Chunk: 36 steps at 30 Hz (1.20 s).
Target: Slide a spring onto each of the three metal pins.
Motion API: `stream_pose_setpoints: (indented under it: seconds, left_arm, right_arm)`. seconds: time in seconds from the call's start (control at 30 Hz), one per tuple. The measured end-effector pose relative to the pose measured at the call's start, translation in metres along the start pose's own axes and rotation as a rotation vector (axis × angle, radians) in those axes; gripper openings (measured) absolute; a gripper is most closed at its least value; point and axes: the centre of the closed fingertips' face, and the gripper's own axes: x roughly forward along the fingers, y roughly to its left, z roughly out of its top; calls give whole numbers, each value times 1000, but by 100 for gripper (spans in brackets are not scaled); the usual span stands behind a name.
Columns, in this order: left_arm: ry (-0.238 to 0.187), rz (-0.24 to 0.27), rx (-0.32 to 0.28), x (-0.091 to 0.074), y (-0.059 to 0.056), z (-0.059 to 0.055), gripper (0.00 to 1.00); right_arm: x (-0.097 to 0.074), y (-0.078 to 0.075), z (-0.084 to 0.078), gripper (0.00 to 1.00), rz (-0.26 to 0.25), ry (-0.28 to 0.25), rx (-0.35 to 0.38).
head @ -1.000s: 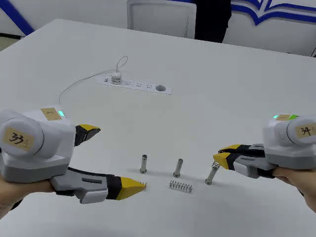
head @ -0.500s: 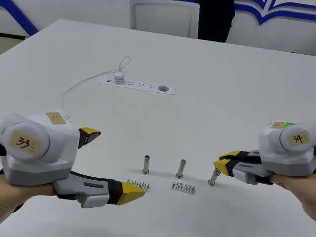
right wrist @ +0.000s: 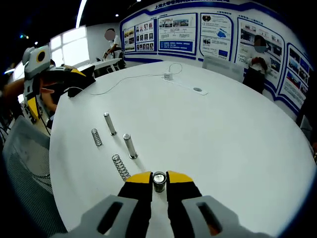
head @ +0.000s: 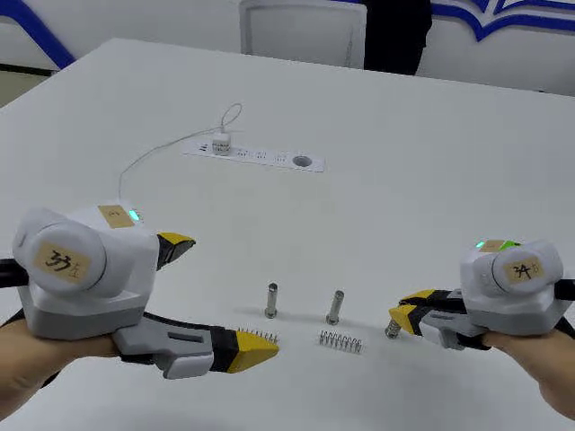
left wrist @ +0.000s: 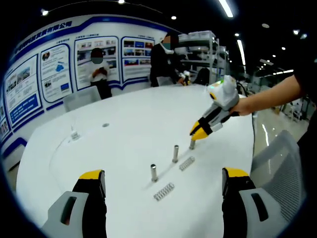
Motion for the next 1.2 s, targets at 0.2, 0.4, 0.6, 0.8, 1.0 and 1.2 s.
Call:
stream_pose_setpoints:
  seconds: [0.2, 0.4, 0.6, 0.8, 1.0, 1.2]
  left_arm:
    - [-27, -19, -13, -2, -5, 1, 100]
    - [-30, -11, -35, -3, -3, -2, 100]
    - [-9, -9, 1, -3, -4, -8, 100]
    - [-43, 2, -26, -5, 2, -1, 100]
    - [-2, 34, -7, -5, 9, -7, 100]
    - [-21, 36, -12, -5, 8, -7, 100]
  right_arm:
    - [5, 0, -5, 11, 2, 25, -15]
    - [5, 0, -2, 11, 2, 24, -19]
    - [2, -1, -1, 12, -2, 22, -22]
    - [-5, 1, 6, 17, 4, 6, -37]
    - [-13, -2, 16, 18, -21, -20, -58]
    - [-23, 8, 35, 19, -18, -64, -100]
